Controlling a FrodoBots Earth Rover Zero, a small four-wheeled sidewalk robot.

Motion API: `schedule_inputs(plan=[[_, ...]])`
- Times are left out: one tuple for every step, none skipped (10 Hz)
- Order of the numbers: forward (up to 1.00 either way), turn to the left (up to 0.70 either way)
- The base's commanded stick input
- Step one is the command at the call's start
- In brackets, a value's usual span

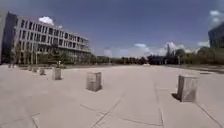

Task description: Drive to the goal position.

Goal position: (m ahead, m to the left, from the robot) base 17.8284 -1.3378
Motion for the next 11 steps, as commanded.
schedule_inputs(plan=[[1.0,-0.39],[1.0,-0.39],[1.0,-0.27],[1.0,-0.03],[1.0,0.01],[1.0,0.01],[0.94,0.01],[0.85,0.01],[0.85,0.01],[0.8,0.01],[0.7,0.01]])
